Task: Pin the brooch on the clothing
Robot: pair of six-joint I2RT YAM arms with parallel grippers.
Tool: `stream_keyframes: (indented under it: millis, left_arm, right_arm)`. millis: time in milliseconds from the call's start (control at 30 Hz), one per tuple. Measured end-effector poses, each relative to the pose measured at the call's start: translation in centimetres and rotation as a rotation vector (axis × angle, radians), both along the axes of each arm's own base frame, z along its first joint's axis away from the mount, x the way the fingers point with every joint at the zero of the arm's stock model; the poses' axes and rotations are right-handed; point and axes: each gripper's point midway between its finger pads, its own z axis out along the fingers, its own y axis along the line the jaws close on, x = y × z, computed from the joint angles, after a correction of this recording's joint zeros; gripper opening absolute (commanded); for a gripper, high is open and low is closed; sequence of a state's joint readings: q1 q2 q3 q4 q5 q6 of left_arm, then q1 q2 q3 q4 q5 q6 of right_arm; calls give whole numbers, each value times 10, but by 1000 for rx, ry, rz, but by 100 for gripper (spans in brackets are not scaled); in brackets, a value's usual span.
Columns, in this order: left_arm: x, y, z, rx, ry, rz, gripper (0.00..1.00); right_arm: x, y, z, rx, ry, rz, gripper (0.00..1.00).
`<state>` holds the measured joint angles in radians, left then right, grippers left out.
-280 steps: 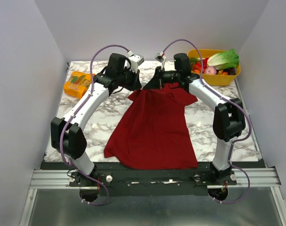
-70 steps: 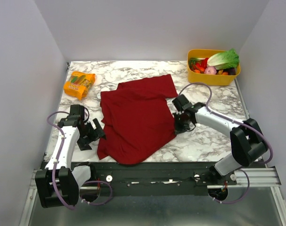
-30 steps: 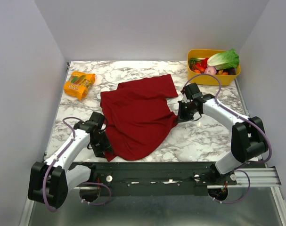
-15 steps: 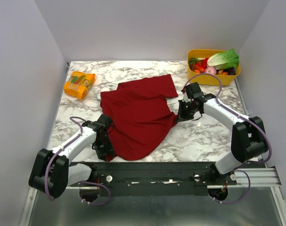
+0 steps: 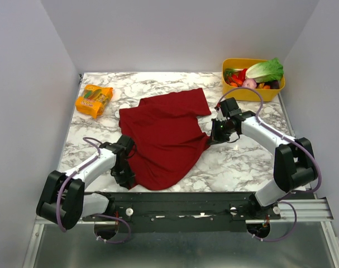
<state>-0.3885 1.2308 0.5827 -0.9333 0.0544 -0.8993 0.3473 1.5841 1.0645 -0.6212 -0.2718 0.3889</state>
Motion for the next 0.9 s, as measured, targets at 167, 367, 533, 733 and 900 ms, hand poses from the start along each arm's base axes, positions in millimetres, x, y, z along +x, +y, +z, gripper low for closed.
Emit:
stream_keyframes:
  millis: [167, 367, 533, 733, 900]
  left_arm:
    - [16, -4, 6, -6, -50, 10, 0]
    - [53, -11, 28, -10, -163, -10, 0]
    - [95, -18, 73, -11, -318, -34, 0]
    - [162, -26, 172, -20, -632, -66, 0]
    - [200, -35, 271, -59, -900, -98, 0]
  right_arm:
    - [-1, 0, -1, 0, 3, 8, 1]
    - [-2, 0, 0, 1, -3, 18, 0]
    - [-1, 3, 16, 27, -35, 32, 1]
    - [20, 14, 97, 115, -250, 45, 1]
    - [34, 19, 200, 203, -505, 47, 1]
